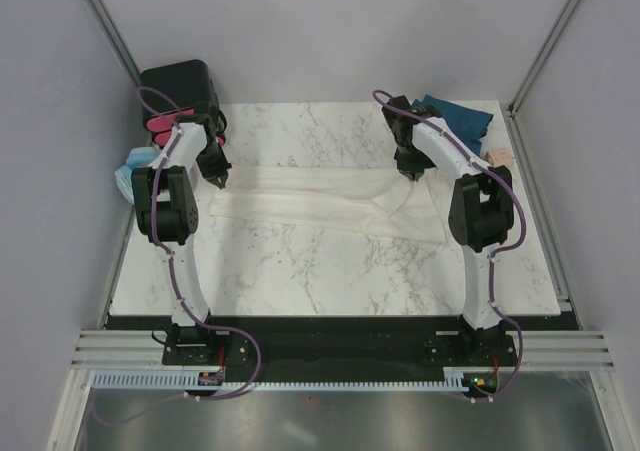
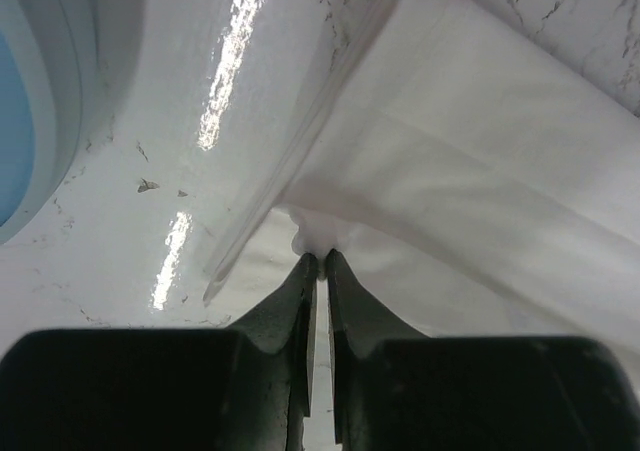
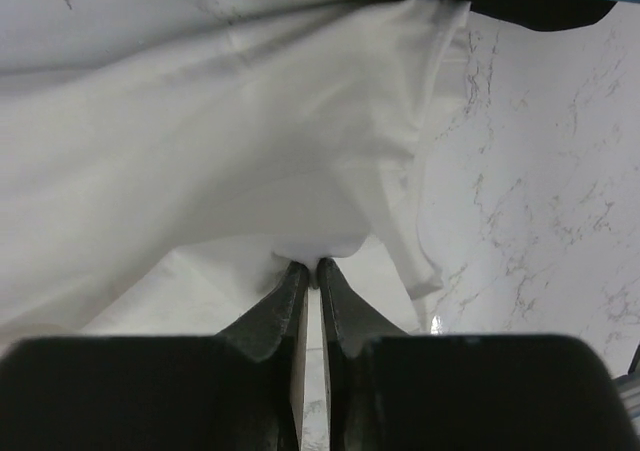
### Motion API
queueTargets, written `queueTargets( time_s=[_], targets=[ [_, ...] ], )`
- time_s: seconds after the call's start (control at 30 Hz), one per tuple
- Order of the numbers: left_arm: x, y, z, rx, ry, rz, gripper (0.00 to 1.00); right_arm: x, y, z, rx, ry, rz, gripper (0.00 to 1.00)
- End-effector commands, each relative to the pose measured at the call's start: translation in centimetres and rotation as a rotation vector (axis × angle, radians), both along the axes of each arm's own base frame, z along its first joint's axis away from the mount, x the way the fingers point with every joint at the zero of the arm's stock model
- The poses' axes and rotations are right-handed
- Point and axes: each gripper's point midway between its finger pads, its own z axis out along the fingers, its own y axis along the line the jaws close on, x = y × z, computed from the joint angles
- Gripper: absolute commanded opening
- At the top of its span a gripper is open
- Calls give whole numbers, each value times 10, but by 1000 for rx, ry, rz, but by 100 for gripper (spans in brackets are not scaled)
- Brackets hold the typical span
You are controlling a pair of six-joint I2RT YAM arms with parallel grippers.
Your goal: Fold and stack the t-shirts
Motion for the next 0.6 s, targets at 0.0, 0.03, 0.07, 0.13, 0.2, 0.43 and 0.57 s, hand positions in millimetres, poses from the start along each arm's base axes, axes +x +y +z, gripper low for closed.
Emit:
queueTargets(
  time_s=[0.0, 0.03, 0.07, 0.13, 0.2, 0.43, 0.57],
  targets=[
    [7, 9, 15, 58, -32, -7, 15, 21, 1, 2, 11, -46, -7, 16],
    [7, 11, 16, 62, -33, -3, 15, 24, 1, 2, 11, -53, -9, 16],
    [7, 13, 17, 75, -33, 0, 15, 27, 0, 2, 12, -62, -15, 16],
    [6, 15, 21, 91, -36, 7, 15, 33, 0, -1, 16, -64, -22, 18],
    [6, 17, 25, 95, -46, 13, 15, 39, 0, -5, 18, -70, -25, 30],
    [2, 17, 31, 102, -53, 14, 15, 50, 3, 2, 36, -92, -10, 37],
    [-3, 17, 39, 103, -63, 18, 15, 28, 14, 17, 116, -50, 72, 37]
  ],
)
